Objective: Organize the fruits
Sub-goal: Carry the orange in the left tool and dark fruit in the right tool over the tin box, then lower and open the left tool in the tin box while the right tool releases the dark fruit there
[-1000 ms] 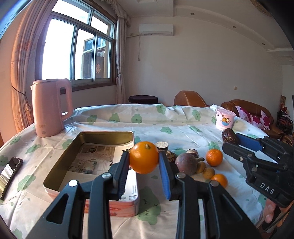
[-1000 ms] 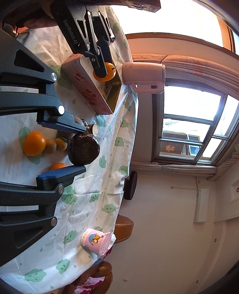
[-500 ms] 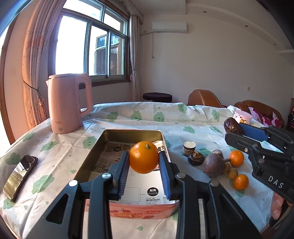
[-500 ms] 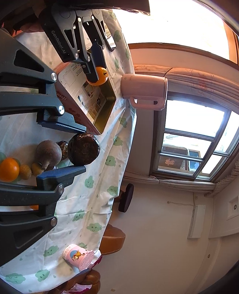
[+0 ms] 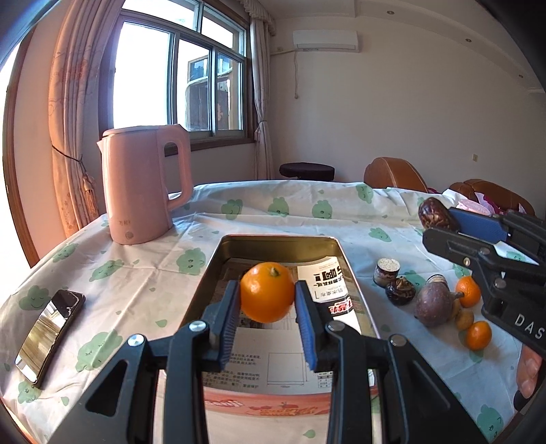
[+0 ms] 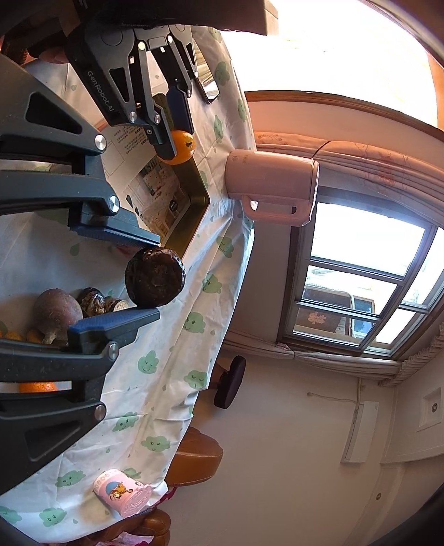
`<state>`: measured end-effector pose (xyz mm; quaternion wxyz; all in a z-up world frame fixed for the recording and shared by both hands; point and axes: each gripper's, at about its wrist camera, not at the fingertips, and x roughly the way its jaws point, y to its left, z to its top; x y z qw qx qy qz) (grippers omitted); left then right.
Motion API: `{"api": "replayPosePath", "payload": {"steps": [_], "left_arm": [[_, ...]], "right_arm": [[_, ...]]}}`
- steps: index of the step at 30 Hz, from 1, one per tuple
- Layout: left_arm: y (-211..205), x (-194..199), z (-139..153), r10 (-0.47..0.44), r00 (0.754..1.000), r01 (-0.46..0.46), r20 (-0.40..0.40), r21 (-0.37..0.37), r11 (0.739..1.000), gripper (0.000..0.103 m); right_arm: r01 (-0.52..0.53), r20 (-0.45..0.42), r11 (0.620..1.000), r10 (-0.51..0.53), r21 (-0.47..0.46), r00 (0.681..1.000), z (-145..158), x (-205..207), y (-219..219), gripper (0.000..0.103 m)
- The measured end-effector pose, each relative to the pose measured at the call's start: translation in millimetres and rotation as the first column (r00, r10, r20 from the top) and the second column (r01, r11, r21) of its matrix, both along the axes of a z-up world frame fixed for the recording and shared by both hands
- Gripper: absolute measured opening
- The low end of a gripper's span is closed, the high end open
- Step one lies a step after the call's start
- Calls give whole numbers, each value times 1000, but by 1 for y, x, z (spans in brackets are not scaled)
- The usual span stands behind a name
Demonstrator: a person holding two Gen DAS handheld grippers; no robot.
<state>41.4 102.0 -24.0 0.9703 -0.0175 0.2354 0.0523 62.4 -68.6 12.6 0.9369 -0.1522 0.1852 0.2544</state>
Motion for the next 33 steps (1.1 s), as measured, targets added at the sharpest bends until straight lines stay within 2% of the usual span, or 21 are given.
{"api": "replayPosePath", "payload": {"steps": [12,27,33], "left_arm": [[19,23,5,-3,998,4,-59,11,1000,34],[33,53,-9,-29,986,30,-165,6,1000,34],[35,59,-17,-24,980,25,-196,4,1000,34]], "right_arm": [[-38,-49,999,37,-17,998,0,25,33,38],[-52,-228,999,49,-5,972,-34,62,63,38],[-56,-268,998,50,-14,962,-45,69,70,38]]}}
